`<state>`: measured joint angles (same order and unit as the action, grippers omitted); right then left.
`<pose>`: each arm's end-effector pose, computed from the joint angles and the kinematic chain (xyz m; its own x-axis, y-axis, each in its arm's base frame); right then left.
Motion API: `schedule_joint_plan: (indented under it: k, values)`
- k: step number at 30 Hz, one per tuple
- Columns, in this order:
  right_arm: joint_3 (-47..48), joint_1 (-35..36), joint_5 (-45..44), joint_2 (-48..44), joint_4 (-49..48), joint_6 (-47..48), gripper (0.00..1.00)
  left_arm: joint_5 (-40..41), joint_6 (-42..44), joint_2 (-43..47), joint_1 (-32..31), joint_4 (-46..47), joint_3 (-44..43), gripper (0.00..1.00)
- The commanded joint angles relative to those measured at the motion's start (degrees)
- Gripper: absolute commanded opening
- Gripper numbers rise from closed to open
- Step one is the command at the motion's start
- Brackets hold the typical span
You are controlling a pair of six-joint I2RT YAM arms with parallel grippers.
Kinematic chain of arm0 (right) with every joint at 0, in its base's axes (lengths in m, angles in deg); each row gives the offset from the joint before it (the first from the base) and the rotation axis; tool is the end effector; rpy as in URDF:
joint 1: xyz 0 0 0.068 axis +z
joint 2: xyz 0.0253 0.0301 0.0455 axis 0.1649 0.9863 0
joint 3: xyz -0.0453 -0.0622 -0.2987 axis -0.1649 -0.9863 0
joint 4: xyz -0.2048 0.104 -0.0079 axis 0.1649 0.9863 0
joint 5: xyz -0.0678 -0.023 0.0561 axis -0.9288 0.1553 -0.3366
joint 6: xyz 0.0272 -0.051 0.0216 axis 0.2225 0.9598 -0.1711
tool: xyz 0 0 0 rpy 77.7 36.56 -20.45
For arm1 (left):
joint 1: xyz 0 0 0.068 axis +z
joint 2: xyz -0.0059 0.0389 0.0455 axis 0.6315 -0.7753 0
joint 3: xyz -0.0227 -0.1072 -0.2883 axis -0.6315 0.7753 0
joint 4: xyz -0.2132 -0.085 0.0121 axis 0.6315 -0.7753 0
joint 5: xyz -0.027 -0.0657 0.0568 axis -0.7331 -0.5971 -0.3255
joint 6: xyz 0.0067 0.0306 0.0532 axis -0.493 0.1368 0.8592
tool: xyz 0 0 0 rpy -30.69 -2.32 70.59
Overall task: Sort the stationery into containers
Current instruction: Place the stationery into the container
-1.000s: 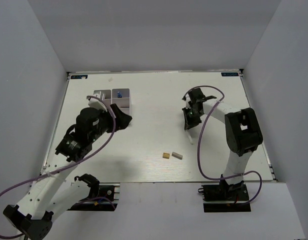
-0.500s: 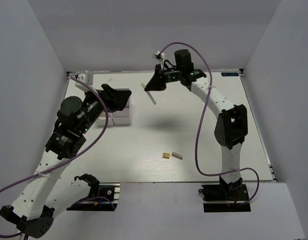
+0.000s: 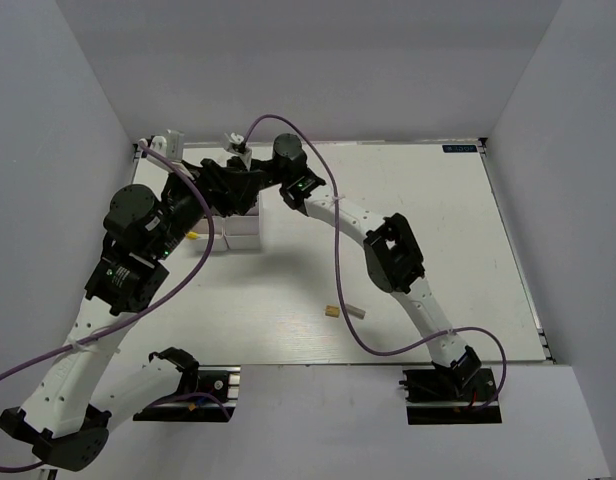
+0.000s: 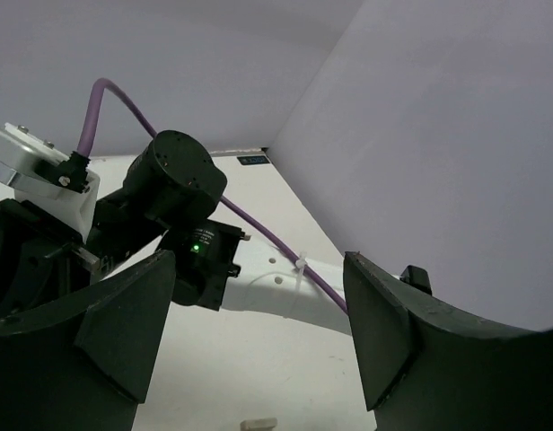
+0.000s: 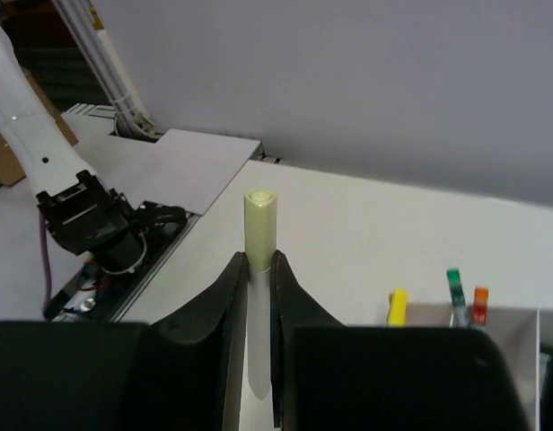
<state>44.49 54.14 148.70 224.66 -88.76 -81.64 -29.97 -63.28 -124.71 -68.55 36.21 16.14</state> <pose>0.3675 0.4243 0.3375 -0.1621 0.0468 -0.9857 -0.8945 -0.4287 0.1267 0.1104 -0.0671 0.4858 -0.2113 -0.4228 -0.8813 0.5323 0.7064 -0.4665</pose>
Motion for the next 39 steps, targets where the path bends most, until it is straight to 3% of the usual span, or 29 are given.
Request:
schedule_joint_plan:
  k: [1, 9, 18, 24, 33, 39]
  values:
    - [2.8, 0.4, -3.0, 0.5, -7.9, 4.1, 0.0, -1.3, -0.6, 1.7, 0.0, -1.5, -1.3, 0.85]
    - [4.8, 2.8, -18.5, 5.4, -3.9, 17.0, 0.0, -0.8, -2.6, 2.8, 0.0, -2.6, -0.1, 0.85]
    - [5.4, 4.6, -31.4, 9.0, -3.7, 24.2, 0.0, -2.4, -3.1, 1.7, 0.0, -3.8, 0.5, 0.85]
    - [3.1, 4.8, -32.6, 8.8, -3.3, 27.0, 0.0, -3.0, -3.1, 1.7, 0.0, -4.3, 1.0, 0.85]
    - [-7.3, 4.8, -26.3, 2.8, -5.5, 26.1, 0.36, -3.0, -4.2, 2.9, 0.0, -6.0, 2.6, 0.86]
    - [-11.9, 4.6, -25.4, -2.7, -3.4, 26.4, 0.41, -4.6, -5.4, 3.5, 0.0, -6.7, 2.6, 0.85]
